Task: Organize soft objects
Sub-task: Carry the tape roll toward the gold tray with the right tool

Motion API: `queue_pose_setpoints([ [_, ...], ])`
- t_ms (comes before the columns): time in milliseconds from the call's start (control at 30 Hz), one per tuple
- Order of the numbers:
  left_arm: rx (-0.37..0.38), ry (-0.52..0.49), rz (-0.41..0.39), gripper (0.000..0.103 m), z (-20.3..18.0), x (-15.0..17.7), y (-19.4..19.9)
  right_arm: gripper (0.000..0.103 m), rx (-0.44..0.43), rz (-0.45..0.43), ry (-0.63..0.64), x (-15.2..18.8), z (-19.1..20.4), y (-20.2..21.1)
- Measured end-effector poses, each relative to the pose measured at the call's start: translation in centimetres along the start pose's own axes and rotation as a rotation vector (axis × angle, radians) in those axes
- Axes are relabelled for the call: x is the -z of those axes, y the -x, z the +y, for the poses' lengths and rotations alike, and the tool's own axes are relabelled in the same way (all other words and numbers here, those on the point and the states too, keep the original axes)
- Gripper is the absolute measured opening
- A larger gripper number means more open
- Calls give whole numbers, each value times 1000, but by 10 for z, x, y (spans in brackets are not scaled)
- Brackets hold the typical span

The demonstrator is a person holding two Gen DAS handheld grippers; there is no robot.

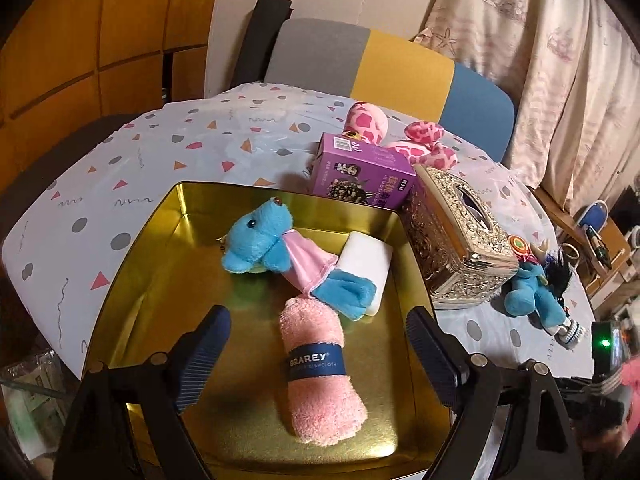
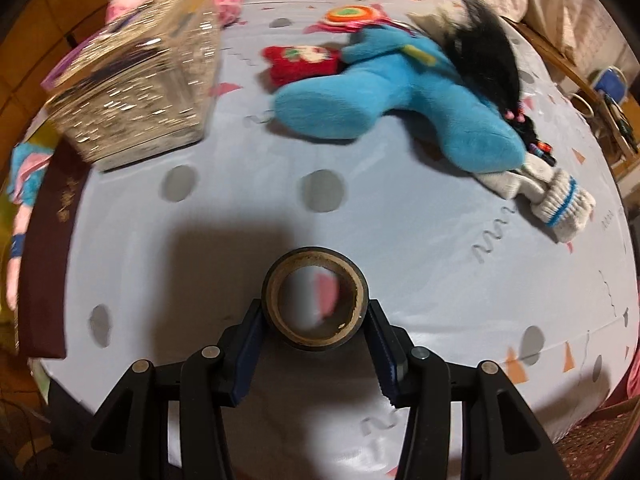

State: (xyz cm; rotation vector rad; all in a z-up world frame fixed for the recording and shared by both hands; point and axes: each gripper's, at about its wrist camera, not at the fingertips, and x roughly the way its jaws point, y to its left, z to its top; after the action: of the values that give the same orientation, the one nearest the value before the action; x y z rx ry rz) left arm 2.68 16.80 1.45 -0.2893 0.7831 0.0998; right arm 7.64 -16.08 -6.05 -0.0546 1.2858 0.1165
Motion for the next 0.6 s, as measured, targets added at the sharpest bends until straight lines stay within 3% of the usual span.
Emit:
queue_pose_setpoints([
  [200,-25,52,-5,90,21,-1,1,49,-55,-76,52,2,30,27],
  [467,-77,110,-29,90,49,-6,5,49,-248,-236,297,-15,123,83],
  [600,-85,134,-41,90,57,-8,8,49,-294,-247,426,-23,168,83],
])
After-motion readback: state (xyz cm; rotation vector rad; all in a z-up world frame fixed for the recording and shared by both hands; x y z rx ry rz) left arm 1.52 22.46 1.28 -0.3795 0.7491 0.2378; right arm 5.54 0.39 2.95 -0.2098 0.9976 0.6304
